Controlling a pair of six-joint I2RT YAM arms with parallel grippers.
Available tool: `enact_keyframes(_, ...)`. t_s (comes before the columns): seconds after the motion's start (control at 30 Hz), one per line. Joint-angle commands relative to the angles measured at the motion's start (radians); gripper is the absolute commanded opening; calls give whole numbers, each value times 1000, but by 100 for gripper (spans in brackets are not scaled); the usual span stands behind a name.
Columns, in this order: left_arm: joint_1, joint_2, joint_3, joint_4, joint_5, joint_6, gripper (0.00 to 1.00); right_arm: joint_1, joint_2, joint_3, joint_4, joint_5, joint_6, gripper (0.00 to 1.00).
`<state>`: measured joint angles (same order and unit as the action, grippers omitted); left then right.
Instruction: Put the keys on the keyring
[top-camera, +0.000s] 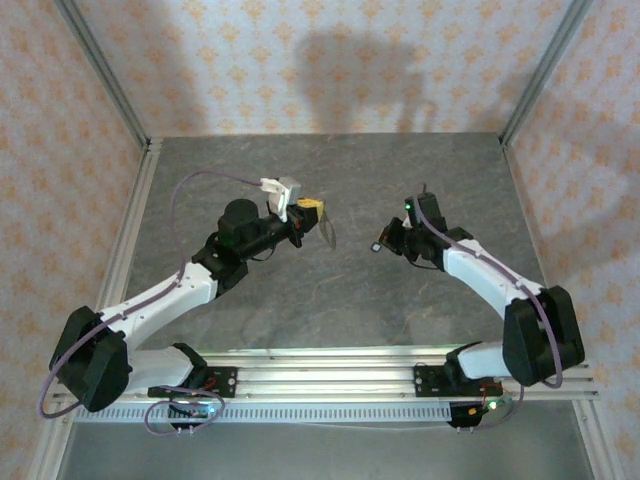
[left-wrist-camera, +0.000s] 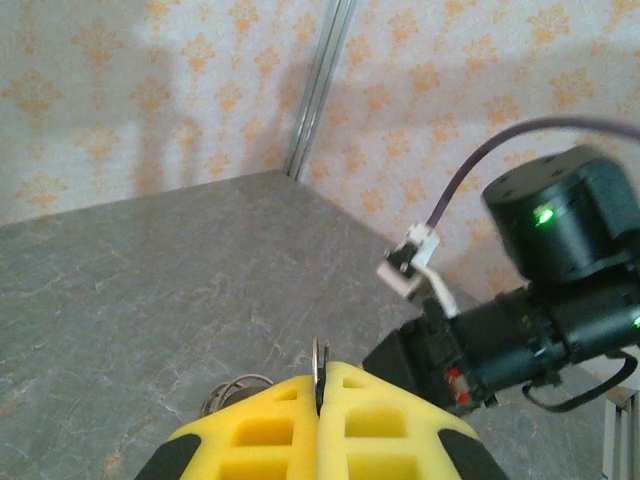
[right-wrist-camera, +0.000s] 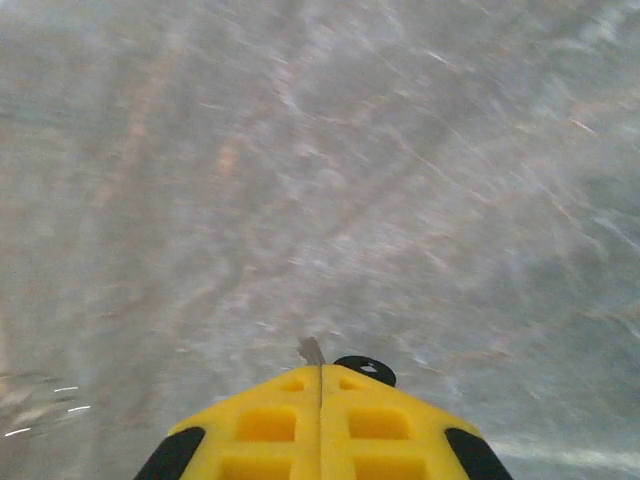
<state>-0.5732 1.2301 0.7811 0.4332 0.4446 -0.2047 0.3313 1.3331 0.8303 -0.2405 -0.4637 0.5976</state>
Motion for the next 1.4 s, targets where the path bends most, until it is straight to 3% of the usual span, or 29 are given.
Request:
enact_keyframes(0.0, 10, 12, 37, -1, -8, 12, 0, -26, -45, -19, 125, -146, -12, 0)
enact_keyframes(0.2, 11, 28, 72, -41, 27, 60, 0, -72, -133, -88, 360, -323, 32, 0)
enact_keyframes(0.4, 9, 46, 123, -78, 142, 135, 0, -91, -259, -134, 503, -378, 30, 0)
enact_keyframes(0.6, -12, 76, 172, -115, 265, 258, 0, -94, -347, -125, 507, -406, -14, 0)
enact_keyframes(0.87, -63, 115, 251, -194, 311, 395, 0, -95, -408, -120, 494, -417, -37, 0)
enact_keyframes(1.17, -84, 147, 310, -214, 345, 399, 0, -94, -420, -93, 480, -474, -77, 0)
enact_keyframes(1.37, -86, 160, 332, -203, 351, 322, 0, -94, -450, -89, 481, -500, -82, 0)
